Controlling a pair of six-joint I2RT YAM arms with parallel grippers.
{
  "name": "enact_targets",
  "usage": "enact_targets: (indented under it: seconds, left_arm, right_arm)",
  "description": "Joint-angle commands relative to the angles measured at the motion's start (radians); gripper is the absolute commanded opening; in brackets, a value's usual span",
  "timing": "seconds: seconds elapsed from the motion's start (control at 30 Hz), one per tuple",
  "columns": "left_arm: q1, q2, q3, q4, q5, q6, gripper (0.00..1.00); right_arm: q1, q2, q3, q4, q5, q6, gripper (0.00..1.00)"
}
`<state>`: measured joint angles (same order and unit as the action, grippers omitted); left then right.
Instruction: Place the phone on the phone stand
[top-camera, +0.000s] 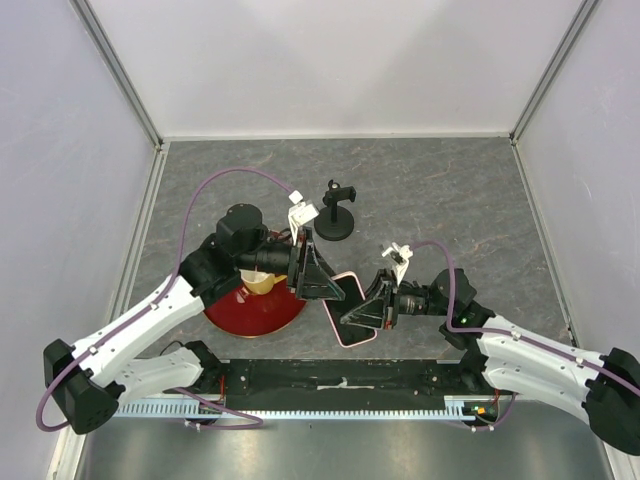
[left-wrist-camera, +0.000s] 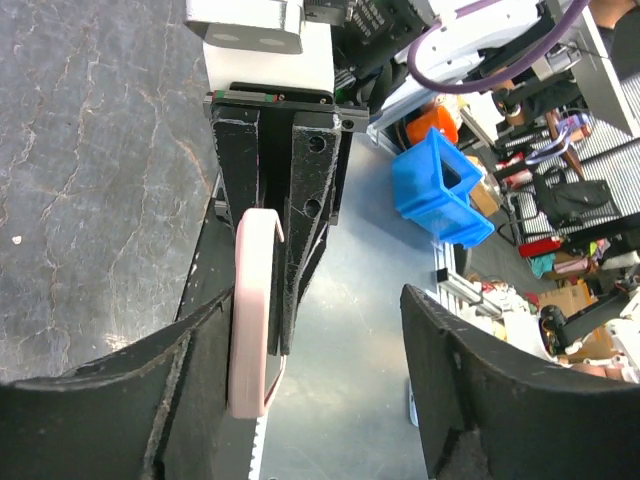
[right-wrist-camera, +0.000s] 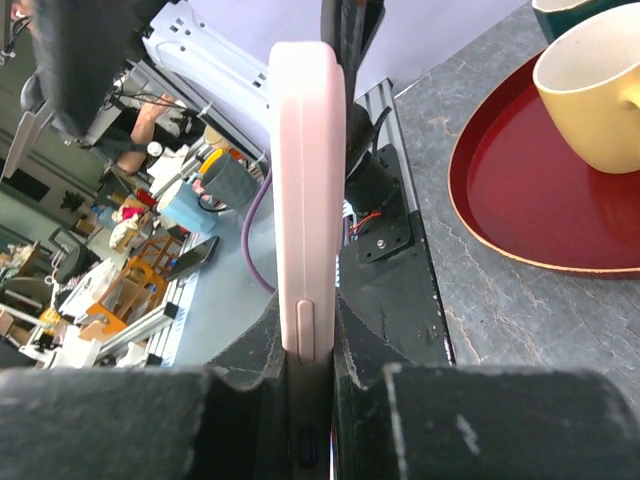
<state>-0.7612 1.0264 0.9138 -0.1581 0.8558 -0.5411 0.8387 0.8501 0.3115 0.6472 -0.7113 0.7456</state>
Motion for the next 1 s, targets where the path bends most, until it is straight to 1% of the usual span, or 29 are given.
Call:
enact_targets:
  seconds: [0.0, 0.17, 0.27, 0.37, 0.4, 0.6, 0.7, 0.83, 0.97]
  left_arm:
    - [0.0, -0.043, -0.026, 0.123, 0.005, -0.131, 0.72]
    - [0.0, -0.023, -0.03, 0.13, 0.0, -0.146, 0.72]
    - [0.0, -0.006, -0.033, 0.15, 0.008, -0.164, 0.7]
    - [-0.001, 0.004, -0.042, 0.196, 0.02, -0.195, 0.66]
    - [-0.001, 0.009, -0.044, 0.222, 0.02, -0.203, 0.63]
    - [-0.001, 0.046, -0.047, 0.295, 0.054, -0.261, 0.52]
    - [-0.004, 0.047, -0.047, 0.298, 0.049, -0.26, 0.48]
    - [-0.007, 0.052, -0.043, 0.304, 0.058, -0.26, 0.48]
    - [-0.009, 0.052, -0.035, 0.307, 0.054, -0.252, 0.43]
  right_arm:
    - [0.003, -0.033, -0.022, 0.213, 0.059, 0.069, 0.0]
    - [0.005, -0.06, -0.017, 0.184, 0.065, 0.06, 0.0]
    - [0.003, -0.074, -0.011, 0.184, 0.078, 0.06, 0.0]
    - [0.003, -0.074, -0.003, 0.174, 0.076, 0.057, 0.0]
    - [0.005, -0.072, -0.002, 0.172, 0.078, 0.057, 0.0]
    - [0.003, -0.071, -0.005, 0.184, 0.105, 0.057, 0.0]
    - [0.003, -0.069, -0.005, 0.189, 0.125, 0.057, 0.0]
    - [0.003, -0.066, -0.003, 0.206, 0.145, 0.061, 0.0]
    - [0.005, -0.057, 0.001, 0.206, 0.153, 0.058, 0.0]
